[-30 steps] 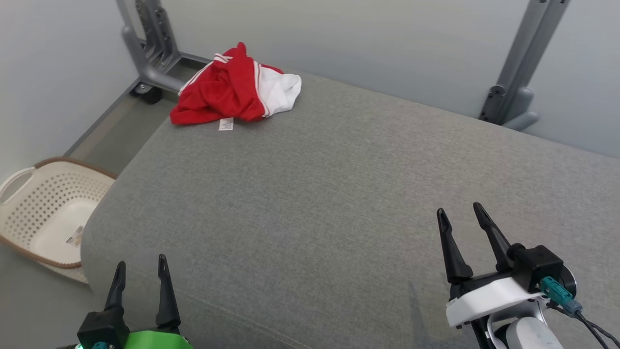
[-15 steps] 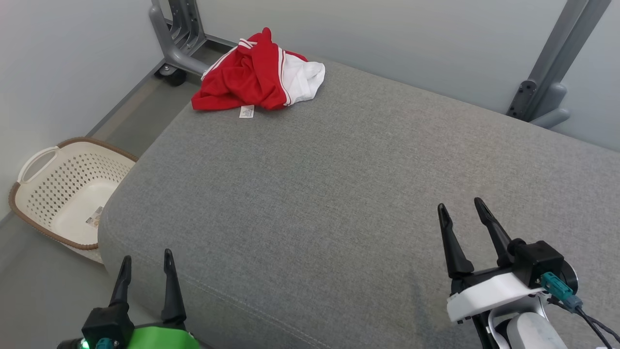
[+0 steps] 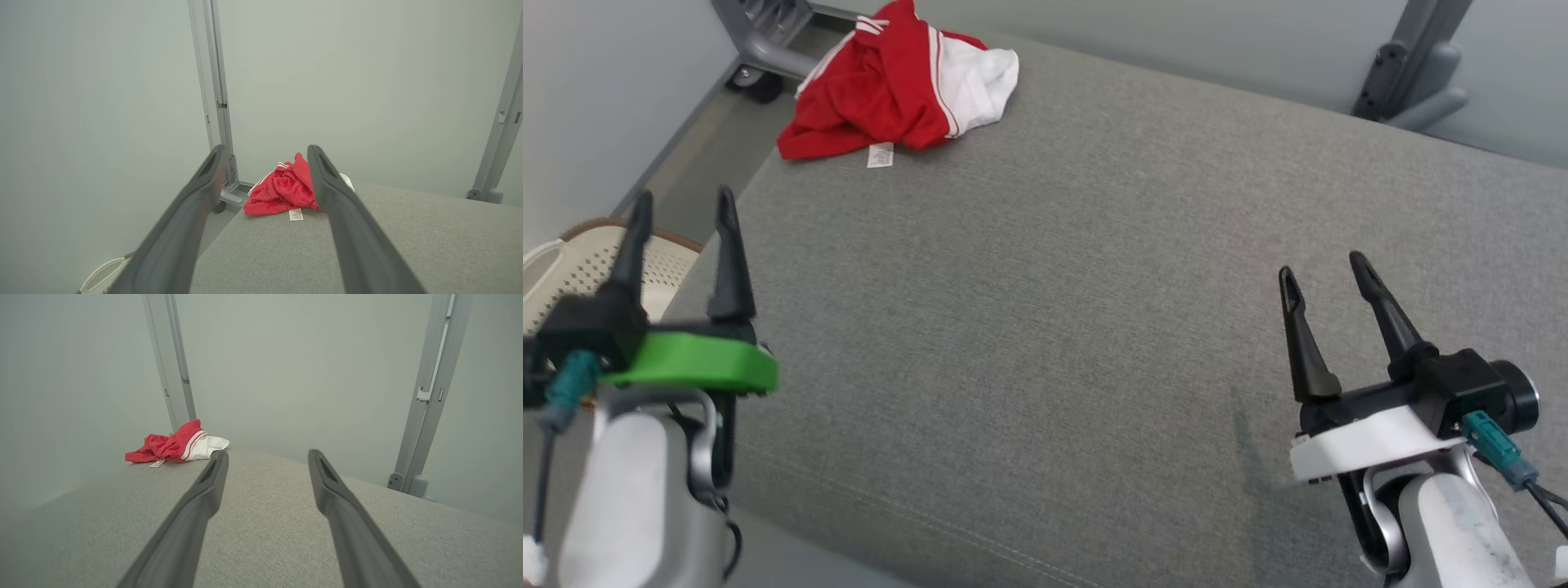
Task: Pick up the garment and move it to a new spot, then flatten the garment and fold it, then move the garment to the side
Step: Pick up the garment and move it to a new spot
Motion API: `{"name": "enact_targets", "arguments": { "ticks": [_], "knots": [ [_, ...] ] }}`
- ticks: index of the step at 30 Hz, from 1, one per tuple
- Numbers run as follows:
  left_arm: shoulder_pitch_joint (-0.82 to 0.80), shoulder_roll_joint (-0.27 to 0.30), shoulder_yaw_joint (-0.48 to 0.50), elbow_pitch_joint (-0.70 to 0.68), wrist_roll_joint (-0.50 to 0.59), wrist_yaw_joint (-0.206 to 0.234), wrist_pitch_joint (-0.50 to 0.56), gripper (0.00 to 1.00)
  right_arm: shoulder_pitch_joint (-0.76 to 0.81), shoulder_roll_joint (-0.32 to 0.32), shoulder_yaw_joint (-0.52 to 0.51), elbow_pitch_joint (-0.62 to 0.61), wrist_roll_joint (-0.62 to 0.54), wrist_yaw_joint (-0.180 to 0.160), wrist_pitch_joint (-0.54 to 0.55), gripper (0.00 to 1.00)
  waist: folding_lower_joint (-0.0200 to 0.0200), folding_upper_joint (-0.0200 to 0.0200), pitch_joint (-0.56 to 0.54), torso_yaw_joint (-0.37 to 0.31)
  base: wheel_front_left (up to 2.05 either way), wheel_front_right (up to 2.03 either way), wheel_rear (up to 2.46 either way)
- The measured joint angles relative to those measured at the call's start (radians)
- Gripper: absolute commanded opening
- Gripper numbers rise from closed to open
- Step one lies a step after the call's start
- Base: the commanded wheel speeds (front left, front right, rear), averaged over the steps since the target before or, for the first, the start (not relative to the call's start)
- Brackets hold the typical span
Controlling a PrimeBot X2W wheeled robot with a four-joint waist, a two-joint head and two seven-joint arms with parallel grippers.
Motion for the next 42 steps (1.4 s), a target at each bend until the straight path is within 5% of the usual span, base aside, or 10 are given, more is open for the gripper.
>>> {"name": "enact_targets", "arguments": {
  "ticks": [9,16,21,36,37,38,39,40,42],
  "knots": [
    [-0.416,0.168,0.004,0.165,-0.018,-0.058,0.161,1.0,-0.067,-0.003,-0.034,-0.147,-0.086,0.0,0.053,1.0,0.0,0.0,0.157,-0.094,0.0,0.0,0.0],
    [-0.664,0.23,-0.024,0.396,-0.06,-0.081,0.298,1.0,-0.076,-0.023,-0.066,-0.255,-0.109,0.0,0.074,1.0,0.0,0.0,0.297,-0.17,0.0,0.0,0.0],
    [-0.759,0.248,-0.064,0.551,-0.08,-0.083,0.363,1.0,-0.077,-0.025,-0.071,-0.304,-0.119,0.0,0.082,1.0,0.0001,0.0,0.394,-0.216,0.0,0.0,0.0],
    [-0.868,0.256,-0.104,0.855,-0.085,-0.082,0.308,1.0,-0.081,-0.027,-0.071,-0.366,-0.135,0.0,0.092,1.0,0.0001,0.0,0.572,-0.302,0.0,0.0,0.0],
    [-0.874,0.257,-0.105,0.866,-0.085,-0.082,0.3,0.73,-0.081,-0.027,-0.069,-0.366,-0.135,0.0,0.089,1.0,0.0001,0.0,0.573,-0.305,0.0,0.0,0.0],
    [-0.879,0.258,-0.105,0.879,-0.086,-0.082,0.295,0.36,-0.082,-0.027,-0.068,-0.366,-0.135,0.0,0.088,1.0,0.0002,0.0,0.572,-0.306,0.0,0.0,0.0],
    [-0.881,0.258,-0.107,0.89,-0.088,-0.082,0.293,0.28,-0.082,-0.027,-0.068,-0.365,-0.135,0.0,0.086,1.0,0.0001,0.0,0.57,-0.307,0.0,0.0,0.0],
    [-0.884,0.257,-0.113,0.899,-0.087,-0.082,0.288,0.0,-0.083,-0.027,-0.068,-0.364,-0.135,0.0,0.082,1.0,0.0002,0.0,0.568,-0.308,0.0,0.0,0.0],
    [-0.887,0.257,-0.12,0.916,-0.087,-0.082,0.274,0.0,-0.087,-0.027,-0.067,-0.36,-0.135,0.0,0.078,1.0,0.0002,0.0,0.562,-0.308,0.0,0.0,0.0]
  ]
}}
